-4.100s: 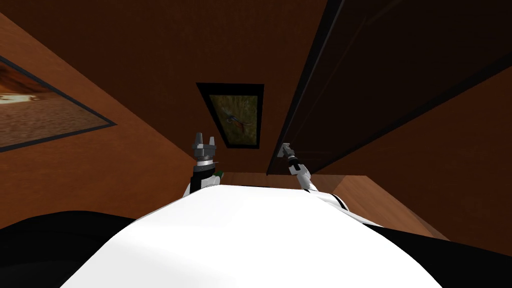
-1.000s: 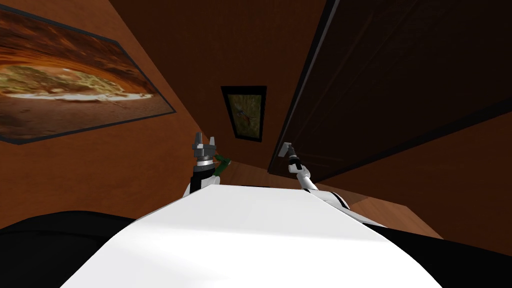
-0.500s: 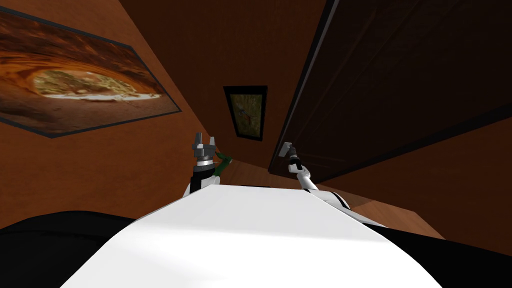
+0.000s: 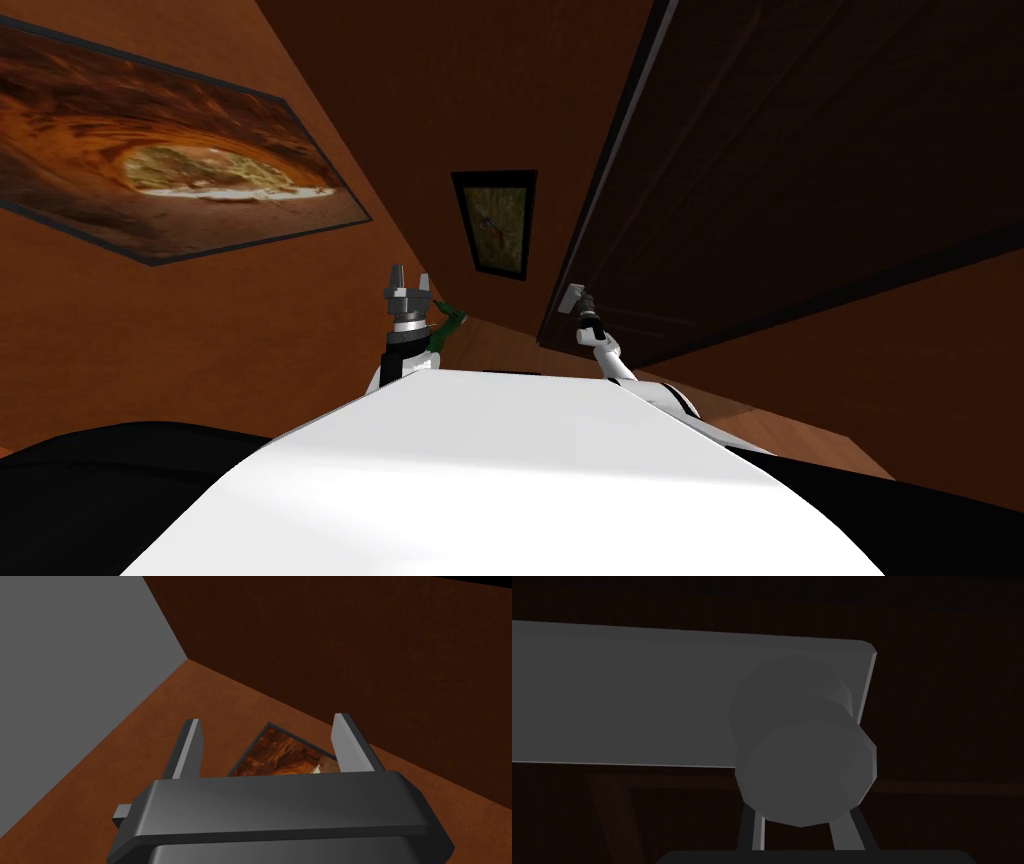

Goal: Pull the door open

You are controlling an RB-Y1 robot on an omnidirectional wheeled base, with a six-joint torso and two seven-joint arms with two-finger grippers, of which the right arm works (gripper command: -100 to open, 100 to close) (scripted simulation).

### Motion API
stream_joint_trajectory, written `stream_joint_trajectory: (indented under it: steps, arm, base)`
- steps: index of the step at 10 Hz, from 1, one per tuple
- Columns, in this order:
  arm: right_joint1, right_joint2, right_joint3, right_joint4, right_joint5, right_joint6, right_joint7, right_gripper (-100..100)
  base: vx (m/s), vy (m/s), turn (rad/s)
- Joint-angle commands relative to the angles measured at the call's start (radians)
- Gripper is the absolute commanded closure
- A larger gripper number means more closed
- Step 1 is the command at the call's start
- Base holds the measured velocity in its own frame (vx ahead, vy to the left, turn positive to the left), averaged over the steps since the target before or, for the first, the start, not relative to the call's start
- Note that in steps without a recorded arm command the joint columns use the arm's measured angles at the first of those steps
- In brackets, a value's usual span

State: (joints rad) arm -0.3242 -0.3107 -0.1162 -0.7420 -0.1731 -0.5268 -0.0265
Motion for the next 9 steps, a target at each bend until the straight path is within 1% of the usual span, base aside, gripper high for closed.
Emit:
stream_joint_trajectory:
  steps: [1,2,3,4,5,6,7,8,9]
  arm:
    - [-0.005,0.002,0.008,-0.005,-0.013,-0.003,-0.034,100]
    - [-0.006,0.001,0.013,-0.004,-0.040,-0.003,-0.071,100]
    - [-0.006,0.001,0.013,-0.004,-0.040,-0.003,-0.075,100]
    - [-0.007,0.000,0.017,-0.003,-0.068,-0.002,-0.116,100]
    - [-0.008,-0.001,0.021,-0.002,-0.095,-0.002,-0.140,100]
    - [-0.008,-0.001,0.021,-0.002,-0.095,-0.002,-0.158,100]
    - [-0.009,-0.002,0.026,-0.001,-0.123,-0.001,-0.191,100]
    - [-0.009,-0.002,0.026,-0.001,-0.123,-0.001,-0.200,100]
    - [-0.009,-0.004,0.030,0.000,-0.150,-0.001,-0.240,100]
  base:
    - [-0.040,-0.019,0.041]
    - [-0.047,-0.016,0.083]
    - [-0.039,-0.016,0.046]
    - [-0.045,-0.019,0.068]
    - [-0.064,-0.043,0.119]
    - [-0.052,-0.036,0.058]
    - [-0.050,-0.019,0.077]
    - [-0.036,-0.013,0.038]
    - [-0.040,-0.025,0.095]
